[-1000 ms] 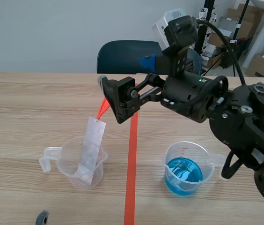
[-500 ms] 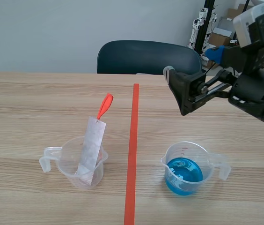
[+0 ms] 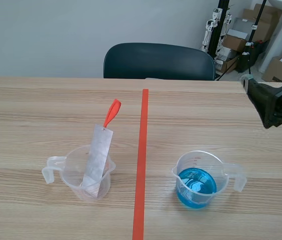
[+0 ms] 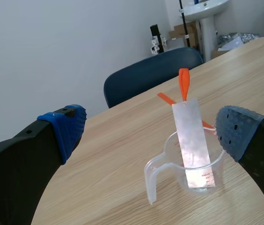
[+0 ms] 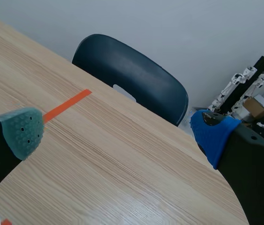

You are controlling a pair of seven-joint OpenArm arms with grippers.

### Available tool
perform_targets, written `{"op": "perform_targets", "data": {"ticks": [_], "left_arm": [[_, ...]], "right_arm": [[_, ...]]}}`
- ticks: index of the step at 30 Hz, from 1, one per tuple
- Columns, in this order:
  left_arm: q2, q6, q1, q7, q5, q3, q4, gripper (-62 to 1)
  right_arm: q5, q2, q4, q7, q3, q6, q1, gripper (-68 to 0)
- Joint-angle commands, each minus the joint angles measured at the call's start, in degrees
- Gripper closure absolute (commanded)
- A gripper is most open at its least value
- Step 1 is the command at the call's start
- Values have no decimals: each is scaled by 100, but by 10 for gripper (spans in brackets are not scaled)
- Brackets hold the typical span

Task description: Do the redox reaction experiment. return to the home posture

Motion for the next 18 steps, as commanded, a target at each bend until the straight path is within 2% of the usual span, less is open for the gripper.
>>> {"op": "perform_targets", "data": {"ticks": [1, 3, 7, 9, 13, 16, 18], "left_arm": [[-101, 9, -4, 120, -24, 15, 146, -581], [-219, -61, -4, 378, -24, 24, 361, -581], [-507, -142, 96, 544, -96, 26, 595, -581], [-623, -144, 168, 549, -245, 28, 654, -581], [-761, -144, 186, 750, -302, 55, 669, -581], [-839, -142, 186, 870, -302, 155, 669, -581], [-839, -144, 181, 861, -299, 208, 671, -581]], "right_arm": [[52, 170, 120, 227, 155, 4, -153, -679], [42, 203, 120, 468, 221, -2, -361, -679], [-66, 352, 214, 409, 225, -20, -758, -679], [-262, 354, 393, 328, 236, -223, -933, -679], [-304, 323, 988, 133, 343, -894, -1357, -679], [-302, 205, 1541, -4, 525, -1099, -1749, -679], [-304, 61, 1915, -184, 656, -1123, -2024, -679]]}}
